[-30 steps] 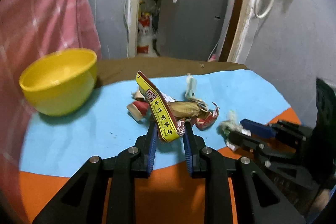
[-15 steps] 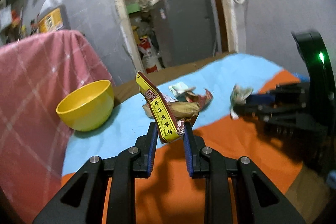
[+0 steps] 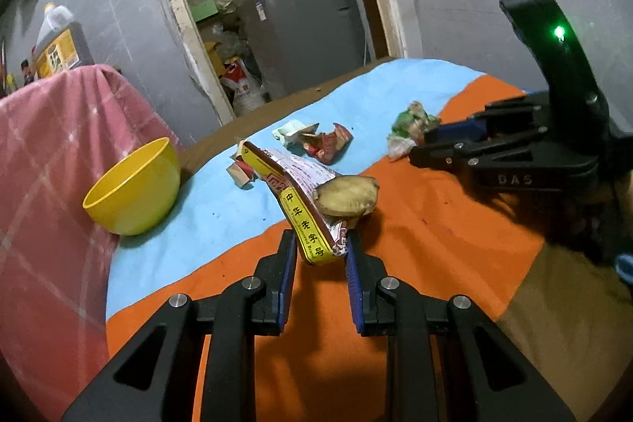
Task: Collect trash
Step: 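Lift the crumpled paper with the right tool while the left tool lifts the yellow wrapper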
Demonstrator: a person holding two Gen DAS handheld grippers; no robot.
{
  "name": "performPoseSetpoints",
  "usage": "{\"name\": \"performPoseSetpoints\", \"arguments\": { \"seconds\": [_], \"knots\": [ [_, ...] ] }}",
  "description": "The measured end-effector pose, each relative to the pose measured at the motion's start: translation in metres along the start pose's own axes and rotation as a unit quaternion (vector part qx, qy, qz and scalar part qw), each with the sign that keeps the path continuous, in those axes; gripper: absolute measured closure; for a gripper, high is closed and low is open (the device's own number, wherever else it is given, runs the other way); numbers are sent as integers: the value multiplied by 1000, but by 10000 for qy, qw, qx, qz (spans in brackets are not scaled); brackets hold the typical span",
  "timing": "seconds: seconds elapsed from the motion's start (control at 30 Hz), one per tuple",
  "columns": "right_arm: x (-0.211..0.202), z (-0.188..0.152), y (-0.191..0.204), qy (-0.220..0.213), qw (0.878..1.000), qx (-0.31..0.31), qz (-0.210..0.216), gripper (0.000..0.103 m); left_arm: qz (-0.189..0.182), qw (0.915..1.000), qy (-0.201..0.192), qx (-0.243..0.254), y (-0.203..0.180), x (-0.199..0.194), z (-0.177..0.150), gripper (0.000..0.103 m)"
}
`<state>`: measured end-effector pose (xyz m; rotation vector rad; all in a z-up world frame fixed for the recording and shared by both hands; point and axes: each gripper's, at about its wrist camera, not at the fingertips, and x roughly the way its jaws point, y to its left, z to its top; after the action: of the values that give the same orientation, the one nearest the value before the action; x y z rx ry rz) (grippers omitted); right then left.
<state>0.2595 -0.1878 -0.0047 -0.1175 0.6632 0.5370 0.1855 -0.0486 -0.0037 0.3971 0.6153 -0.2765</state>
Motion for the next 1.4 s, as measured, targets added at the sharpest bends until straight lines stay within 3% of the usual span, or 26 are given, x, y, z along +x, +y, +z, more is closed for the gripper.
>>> {"name": "performPoseSetpoints", "arguments": {
  "seconds": [0.17, 0.37, 0.5, 0.67, 0.83, 0.97, 1.13, 1.3, 1.4],
  "knots": [
    [-10, -7, 2, -49, 9999, -112, 7, 63, 342, 9990, -258, -103, 3, -11, -2, 83],
    [-20, -12, -3, -135, 9999, -97, -36, 57, 827, 9959, -262, 261, -1, -11, -7, 83],
    [-22, -11, -6, -179, 9997, -85, -117, 55, 485, 9988, -5, 73, 3, -4, -9, 82],
    [-26, -12, -10, -273, 9993, -45, -267, 47, 330, 9994, -35, -9, 5, -6, -8, 82],
    [-29, -12, -16, -354, 9987, 47, -355, 41, -51, 9996, -16, -274, 9, -9, -7, 80],
    [-29, -8, -17, -398, 9983, 108, -411, 35, -419, 9966, 92, -700, 19, -11, -8, 77],
    [-28, -3, -17, -481, 9977, 174, -436, 30, -825, 9901, 1, -1135, 27, -19, -10, 64],
    [-22, 1, -20, -488, 9974, 309, -426, 26, -821, 9880, -46, -1311, 28, -24, -11, 62],
    [-18, 4, -20, -483, 9974, 362, -404, 24, -905, 9808, -37, -1727, 39, -25, -14, 62]
  ]
}}
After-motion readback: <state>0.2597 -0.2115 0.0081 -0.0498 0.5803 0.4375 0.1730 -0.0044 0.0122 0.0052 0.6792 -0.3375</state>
